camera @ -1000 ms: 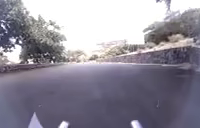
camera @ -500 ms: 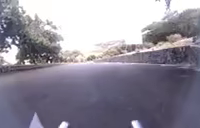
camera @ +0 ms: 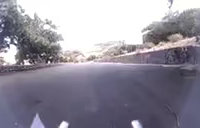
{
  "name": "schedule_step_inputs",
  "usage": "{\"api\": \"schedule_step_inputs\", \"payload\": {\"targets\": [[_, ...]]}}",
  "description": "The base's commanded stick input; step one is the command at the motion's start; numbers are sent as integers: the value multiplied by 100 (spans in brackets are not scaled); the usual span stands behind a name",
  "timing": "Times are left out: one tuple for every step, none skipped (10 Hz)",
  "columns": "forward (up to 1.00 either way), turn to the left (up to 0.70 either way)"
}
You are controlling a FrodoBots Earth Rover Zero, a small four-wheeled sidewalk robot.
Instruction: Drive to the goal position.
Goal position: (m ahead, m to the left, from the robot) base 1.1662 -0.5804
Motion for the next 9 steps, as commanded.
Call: {"api": "schedule_step_inputs", "payload": {"targets": [[50, 0], [50, 0], [50, 0], [50, 0], [50, 0], [50, 0], [50, 0], [50, 0], [50, 0]]}}
